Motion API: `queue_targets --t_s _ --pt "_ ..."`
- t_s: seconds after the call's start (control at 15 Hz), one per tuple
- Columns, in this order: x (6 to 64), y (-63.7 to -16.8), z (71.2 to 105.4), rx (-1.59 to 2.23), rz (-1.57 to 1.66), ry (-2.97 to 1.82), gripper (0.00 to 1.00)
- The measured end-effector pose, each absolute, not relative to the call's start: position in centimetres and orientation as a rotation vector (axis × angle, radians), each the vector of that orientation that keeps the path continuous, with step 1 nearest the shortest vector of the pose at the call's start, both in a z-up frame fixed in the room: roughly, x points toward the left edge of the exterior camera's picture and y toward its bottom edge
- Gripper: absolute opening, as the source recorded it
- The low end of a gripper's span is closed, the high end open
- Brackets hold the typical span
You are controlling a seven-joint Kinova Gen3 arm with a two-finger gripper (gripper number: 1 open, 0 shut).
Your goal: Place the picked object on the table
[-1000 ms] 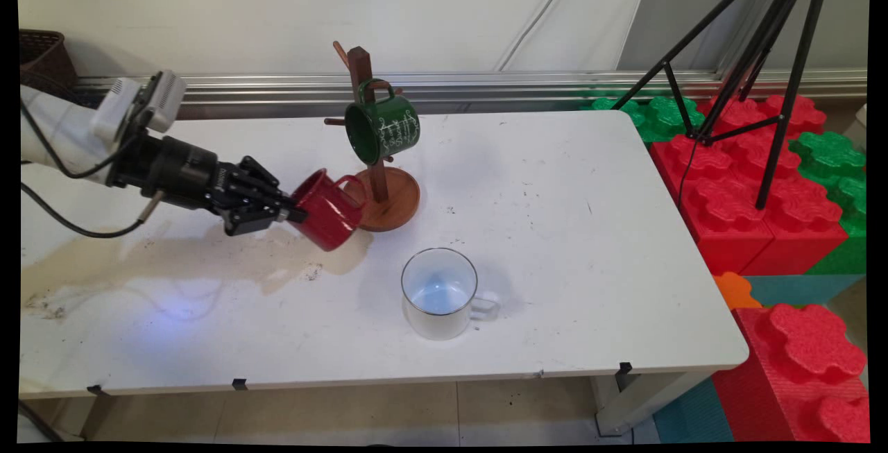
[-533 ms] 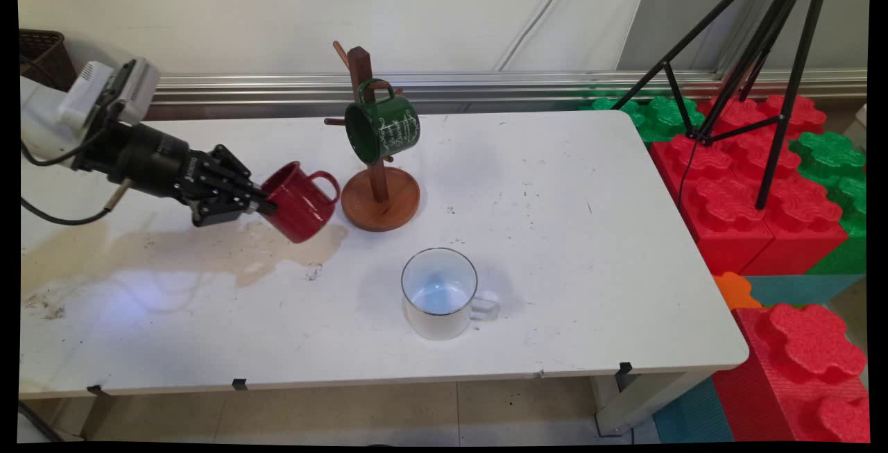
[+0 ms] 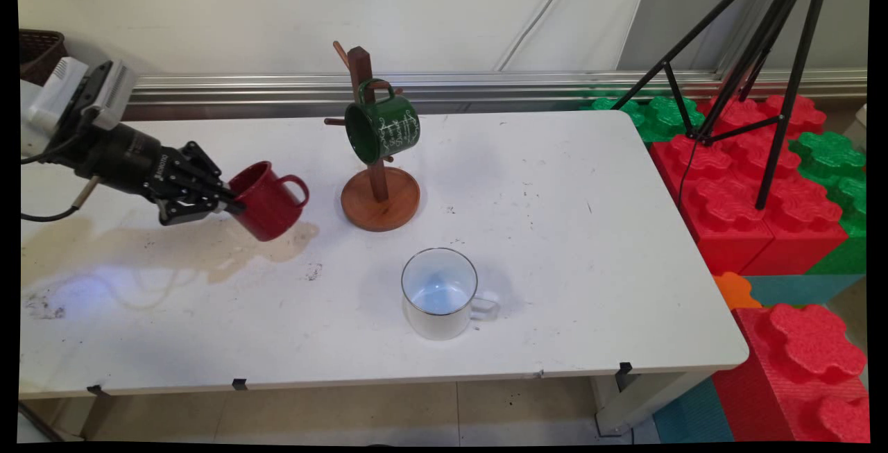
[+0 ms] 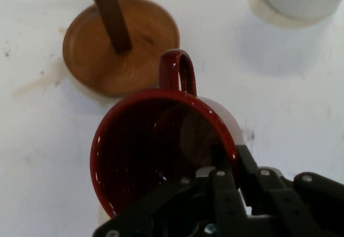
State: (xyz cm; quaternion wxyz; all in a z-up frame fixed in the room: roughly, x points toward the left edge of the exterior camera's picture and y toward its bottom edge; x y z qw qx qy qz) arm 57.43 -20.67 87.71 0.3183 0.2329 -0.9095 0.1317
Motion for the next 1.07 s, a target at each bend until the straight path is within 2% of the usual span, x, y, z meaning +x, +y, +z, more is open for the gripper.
queue_targets --t_s 1.07 --pt "59.9 -19.1 87.0 0.496 0.385 -2.587 0.0"
